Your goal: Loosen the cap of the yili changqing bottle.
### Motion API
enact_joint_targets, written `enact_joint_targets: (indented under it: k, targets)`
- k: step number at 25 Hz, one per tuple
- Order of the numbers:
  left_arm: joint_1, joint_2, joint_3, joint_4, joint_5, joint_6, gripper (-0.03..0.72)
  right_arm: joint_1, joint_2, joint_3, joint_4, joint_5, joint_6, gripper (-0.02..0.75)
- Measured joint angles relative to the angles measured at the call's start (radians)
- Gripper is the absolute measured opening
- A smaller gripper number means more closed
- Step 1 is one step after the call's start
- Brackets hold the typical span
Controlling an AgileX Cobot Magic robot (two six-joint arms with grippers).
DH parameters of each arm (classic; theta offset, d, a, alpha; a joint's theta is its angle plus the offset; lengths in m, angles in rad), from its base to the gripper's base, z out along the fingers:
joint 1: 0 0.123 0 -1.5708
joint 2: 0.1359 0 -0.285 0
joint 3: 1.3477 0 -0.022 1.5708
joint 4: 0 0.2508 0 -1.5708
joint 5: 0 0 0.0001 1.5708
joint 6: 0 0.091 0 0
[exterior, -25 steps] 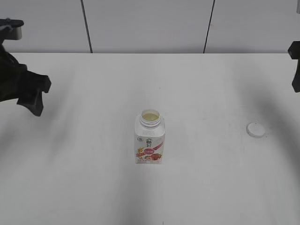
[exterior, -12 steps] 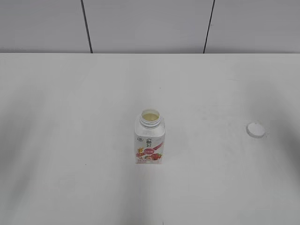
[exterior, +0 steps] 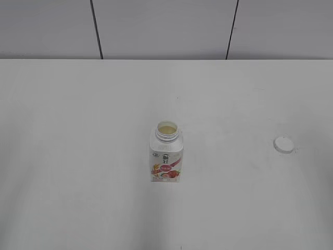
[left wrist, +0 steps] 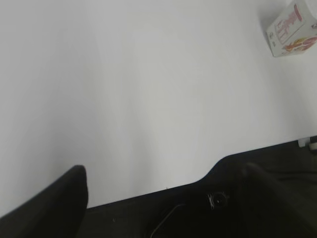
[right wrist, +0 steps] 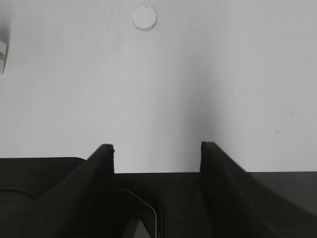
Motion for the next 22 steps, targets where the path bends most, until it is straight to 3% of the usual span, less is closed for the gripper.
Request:
enact_joint_targets:
  k: [11,16,22]
  targets:
    - [0.000,-0.417,0.072,-0.024,-0.032,0.050,0.570,0.000,-0.426,0.180,-0.001,-0.014,-0.094,0.439]
    - [0.000,-0.430,0.099,-0.106,-0.092,0.135,0.570,0.000,-0.551,0.247,-0.001,-0.072,-0.123,0.439]
    - [0.000,-0.430,0.109,-0.126,-0.105,0.157,0.570,0.000,-0.596,0.274,0.001,-0.115,-0.135,0.439]
